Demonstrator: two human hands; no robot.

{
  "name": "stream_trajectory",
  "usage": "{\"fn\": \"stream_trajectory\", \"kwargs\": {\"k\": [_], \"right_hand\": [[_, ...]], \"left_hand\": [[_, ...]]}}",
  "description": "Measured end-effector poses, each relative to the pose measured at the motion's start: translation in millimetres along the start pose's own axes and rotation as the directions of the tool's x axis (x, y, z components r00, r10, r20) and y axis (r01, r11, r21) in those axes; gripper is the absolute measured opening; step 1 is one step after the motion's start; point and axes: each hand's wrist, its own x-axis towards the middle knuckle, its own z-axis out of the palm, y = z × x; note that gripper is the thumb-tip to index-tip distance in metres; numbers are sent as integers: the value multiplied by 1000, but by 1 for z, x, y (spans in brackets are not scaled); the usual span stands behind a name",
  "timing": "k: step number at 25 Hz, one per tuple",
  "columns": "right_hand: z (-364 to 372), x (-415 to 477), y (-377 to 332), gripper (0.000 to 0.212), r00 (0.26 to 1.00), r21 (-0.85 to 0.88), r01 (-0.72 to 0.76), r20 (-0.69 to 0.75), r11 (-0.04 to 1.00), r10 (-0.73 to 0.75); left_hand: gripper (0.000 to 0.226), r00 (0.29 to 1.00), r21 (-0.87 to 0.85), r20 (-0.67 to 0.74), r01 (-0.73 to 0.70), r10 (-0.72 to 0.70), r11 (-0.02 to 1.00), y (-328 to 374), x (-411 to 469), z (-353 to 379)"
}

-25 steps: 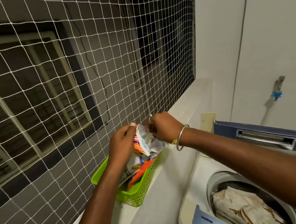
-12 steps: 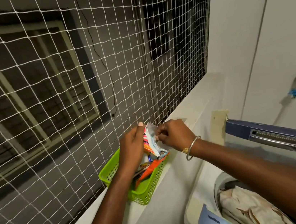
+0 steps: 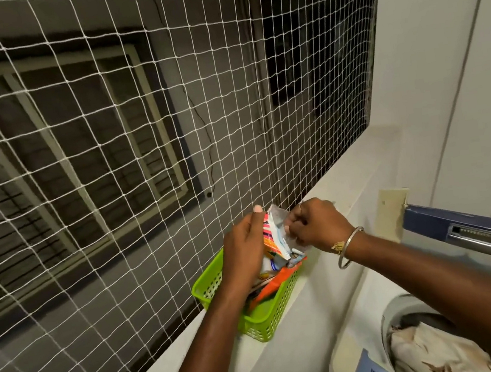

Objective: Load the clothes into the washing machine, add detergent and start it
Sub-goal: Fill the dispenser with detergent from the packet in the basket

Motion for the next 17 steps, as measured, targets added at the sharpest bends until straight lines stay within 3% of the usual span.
{"fn": "stream_trajectory", "kwargs": {"k": [4, 9, 17], "right_hand": [[-19, -7, 0, 14, 989, 153, -128, -52, 980, 137], [-42, -6, 13, 13, 959, 422, -210, -88, 882, 270], [-72, -5, 17, 8, 933, 639, -264, -19, 722, 358]], "left_hand": [[44, 1000, 24, -7, -14, 14, 1000, 4, 0, -2], [42, 999, 23, -14, -44, 44, 999, 11, 2, 3], [47, 999, -2, -35, -38, 38, 999, 22, 14, 11]]}}
